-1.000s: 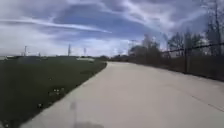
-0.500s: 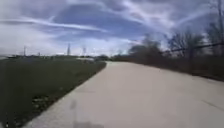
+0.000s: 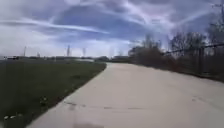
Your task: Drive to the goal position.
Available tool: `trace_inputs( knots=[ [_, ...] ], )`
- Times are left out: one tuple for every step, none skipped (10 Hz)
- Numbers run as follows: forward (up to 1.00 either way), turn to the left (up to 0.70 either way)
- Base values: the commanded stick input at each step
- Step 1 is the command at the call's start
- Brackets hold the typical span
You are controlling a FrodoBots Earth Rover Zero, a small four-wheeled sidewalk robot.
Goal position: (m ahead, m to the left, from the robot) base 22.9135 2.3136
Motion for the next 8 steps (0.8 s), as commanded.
trace_inputs(
  knots=[
    [1.0, -0.16],
    [1.0, -0.28],
    [1.0, -0.37],
    [1.0, -0.36],
    [1.0, -0.21],
    [1.0, -0.1],
    [1.0, 0.01],
    [1.0, 0.01]
  ],
)
